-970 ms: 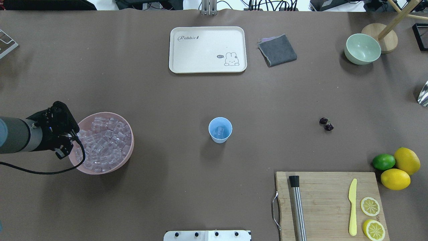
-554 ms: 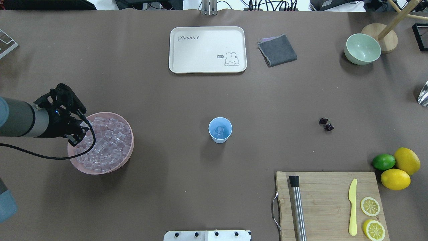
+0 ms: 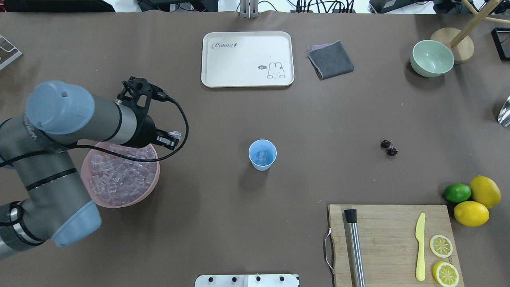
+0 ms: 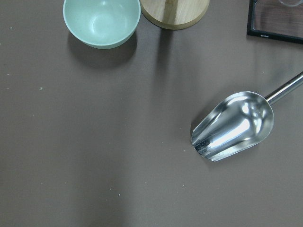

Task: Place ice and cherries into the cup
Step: 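Carry the ice cube with the left gripper over the blue cup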

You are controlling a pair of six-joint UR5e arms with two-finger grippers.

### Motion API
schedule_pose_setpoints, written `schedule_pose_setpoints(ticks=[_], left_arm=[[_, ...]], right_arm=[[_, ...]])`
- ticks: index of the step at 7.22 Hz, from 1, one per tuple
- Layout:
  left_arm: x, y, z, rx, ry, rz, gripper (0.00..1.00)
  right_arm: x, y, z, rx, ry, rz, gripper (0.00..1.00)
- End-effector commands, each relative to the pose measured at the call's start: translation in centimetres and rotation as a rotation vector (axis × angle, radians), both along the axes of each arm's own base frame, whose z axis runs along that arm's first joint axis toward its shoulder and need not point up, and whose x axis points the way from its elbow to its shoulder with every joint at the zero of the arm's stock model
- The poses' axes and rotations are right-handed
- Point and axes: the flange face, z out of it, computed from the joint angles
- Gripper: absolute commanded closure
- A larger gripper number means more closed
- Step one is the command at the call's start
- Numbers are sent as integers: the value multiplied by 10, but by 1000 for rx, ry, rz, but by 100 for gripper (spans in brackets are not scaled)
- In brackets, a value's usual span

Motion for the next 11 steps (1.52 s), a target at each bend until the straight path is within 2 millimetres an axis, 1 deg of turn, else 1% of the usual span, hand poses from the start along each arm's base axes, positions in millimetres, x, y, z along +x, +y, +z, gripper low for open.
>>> schedule_pose_setpoints(ticks=[1,2,3,4,5,6,9,10,11], left_arm=[[44,9,-59,-159,116,-49,100],[67,11,-79,-174,152,-96,100],[90,16,-92,-183,189,-148,100],[103,21,-92,-190,192,-158,100],[113,19,-101,-187,195,-162,100],[128,22,-105,-169,190,-204,100],[145,36,-123,-150,208,-220,100],[145,35,-124,-138,207,-229,100],[143,35,-120,-110,193,-214,53]], right_arm=[[0,0,0,-2,0,2,0],[0,0,0,-5,-2,3,0],[0,-1,1,-7,-2,4,0],[0,0,2,-9,-1,5,0],[0,-1,1,-8,-2,5,0],[-1,-3,5,-19,-6,4,0],[-3,-9,7,-27,-40,-4,0],[-4,-8,7,-27,-43,-5,0],[-4,-8,7,-27,-43,-5,0]])
